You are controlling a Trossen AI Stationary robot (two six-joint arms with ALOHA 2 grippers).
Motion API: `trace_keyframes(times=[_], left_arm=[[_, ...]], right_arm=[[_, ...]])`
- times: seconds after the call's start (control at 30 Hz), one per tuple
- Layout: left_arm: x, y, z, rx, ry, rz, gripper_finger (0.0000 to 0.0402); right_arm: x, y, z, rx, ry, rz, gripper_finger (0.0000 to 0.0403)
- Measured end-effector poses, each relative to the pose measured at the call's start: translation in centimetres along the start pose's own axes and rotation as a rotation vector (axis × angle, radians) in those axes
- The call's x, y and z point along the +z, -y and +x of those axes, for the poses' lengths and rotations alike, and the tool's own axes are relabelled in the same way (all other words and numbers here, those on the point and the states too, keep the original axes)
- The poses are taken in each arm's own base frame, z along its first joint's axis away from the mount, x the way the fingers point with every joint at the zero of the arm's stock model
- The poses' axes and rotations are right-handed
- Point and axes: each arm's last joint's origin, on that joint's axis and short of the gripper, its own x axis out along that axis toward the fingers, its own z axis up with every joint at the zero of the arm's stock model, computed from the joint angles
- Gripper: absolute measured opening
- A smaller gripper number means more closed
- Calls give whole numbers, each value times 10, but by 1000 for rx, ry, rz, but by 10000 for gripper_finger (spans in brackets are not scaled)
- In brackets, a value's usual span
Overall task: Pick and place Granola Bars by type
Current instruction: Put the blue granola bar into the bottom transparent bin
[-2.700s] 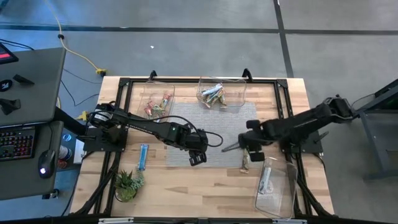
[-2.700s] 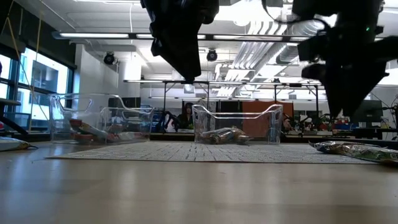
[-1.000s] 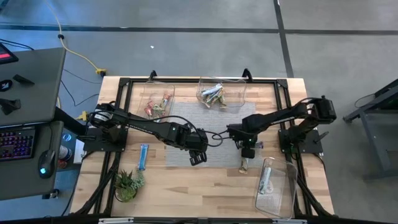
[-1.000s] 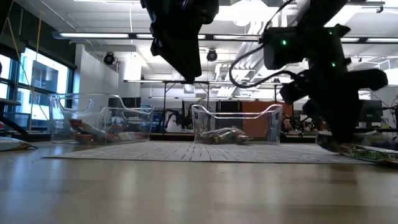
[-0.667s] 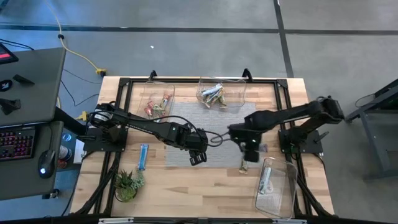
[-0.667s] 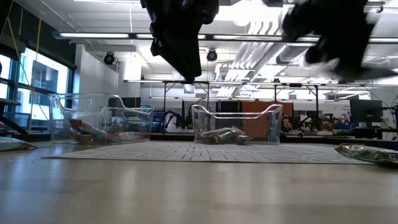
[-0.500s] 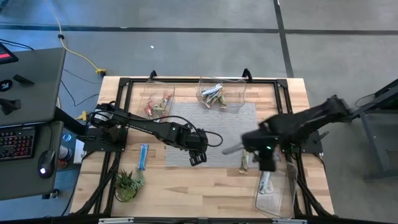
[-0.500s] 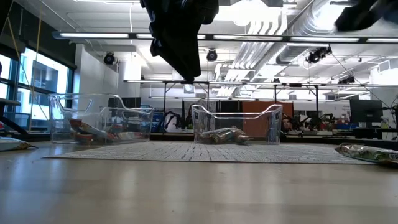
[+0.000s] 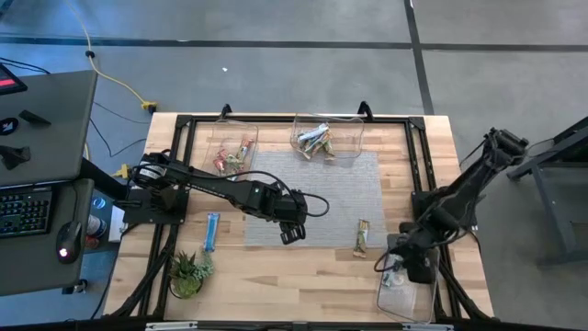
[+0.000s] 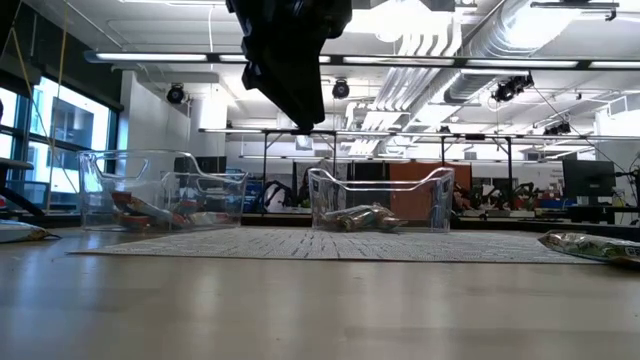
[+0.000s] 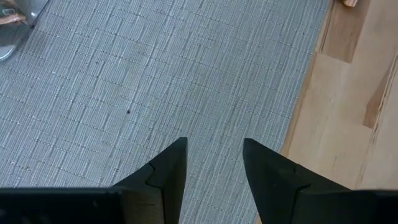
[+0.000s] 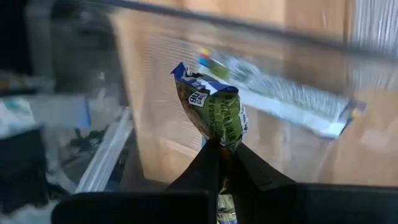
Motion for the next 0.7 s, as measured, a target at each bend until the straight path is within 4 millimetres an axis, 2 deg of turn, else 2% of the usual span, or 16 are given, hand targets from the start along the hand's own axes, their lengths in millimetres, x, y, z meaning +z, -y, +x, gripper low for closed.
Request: trace_keyframes(times=[0.17, 0.33, 0.7], left_arm=[[0, 0, 0, 0, 3, -41, 150], [0, 0, 0, 1, 5, -52, 150], [1, 0, 0, 0, 7, -59, 150]], right_arm=[[-15, 32, 29, -81, -87, 282, 10], [-21, 48, 41, -134, -73, 312, 37], [-10, 31, 31, -87, 19, 210, 118]])
